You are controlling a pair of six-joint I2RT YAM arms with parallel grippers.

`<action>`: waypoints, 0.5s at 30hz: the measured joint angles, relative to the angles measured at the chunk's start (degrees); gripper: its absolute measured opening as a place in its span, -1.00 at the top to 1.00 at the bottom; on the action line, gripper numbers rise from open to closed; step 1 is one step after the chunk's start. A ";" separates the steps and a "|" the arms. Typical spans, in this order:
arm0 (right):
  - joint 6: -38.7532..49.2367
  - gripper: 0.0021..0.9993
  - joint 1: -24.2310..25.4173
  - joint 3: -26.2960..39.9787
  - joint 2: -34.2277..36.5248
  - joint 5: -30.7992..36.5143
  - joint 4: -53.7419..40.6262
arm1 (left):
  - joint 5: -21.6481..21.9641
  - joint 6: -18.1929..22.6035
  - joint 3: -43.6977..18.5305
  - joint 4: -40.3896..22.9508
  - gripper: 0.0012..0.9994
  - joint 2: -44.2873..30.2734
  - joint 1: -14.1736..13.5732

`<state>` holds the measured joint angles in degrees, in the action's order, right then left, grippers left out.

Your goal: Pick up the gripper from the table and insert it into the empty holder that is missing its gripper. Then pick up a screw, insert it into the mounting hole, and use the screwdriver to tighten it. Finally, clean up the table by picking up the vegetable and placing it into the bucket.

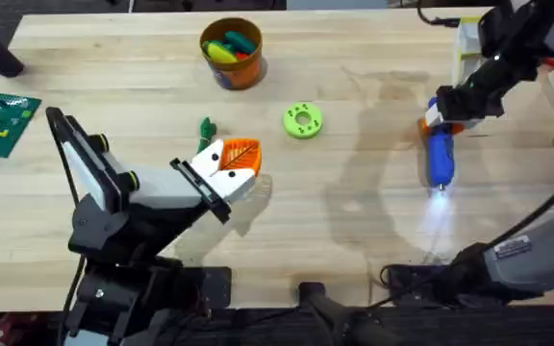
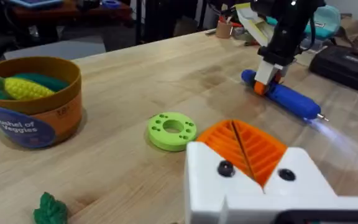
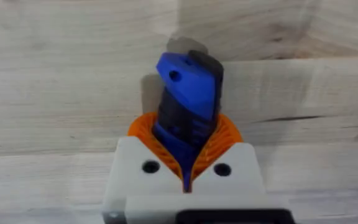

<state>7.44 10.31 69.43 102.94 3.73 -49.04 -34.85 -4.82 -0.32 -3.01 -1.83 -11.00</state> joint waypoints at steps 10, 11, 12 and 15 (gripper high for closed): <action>-0.88 0.94 0.00 6.39 -13.61 -2.08 -1.15 | 0.00 0.00 0.00 0.00 0.96 0.00 0.00; -1.04 0.94 0.00 7.45 -15.25 -2.80 -1.18 | 0.00 0.00 0.00 0.00 0.96 0.00 0.00; -1.15 0.94 -0.02 8.47 -16.85 -3.46 -1.20 | -0.02 0.02 0.00 0.00 0.96 0.00 0.00; -1.31 0.94 -0.40 11.02 -21.63 -4.87 -1.34 | -0.02 0.00 0.00 0.00 0.96 0.02 0.00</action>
<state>6.13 9.91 80.45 81.31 -1.15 -50.38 -34.87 -4.82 -0.32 -3.01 -1.80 -11.00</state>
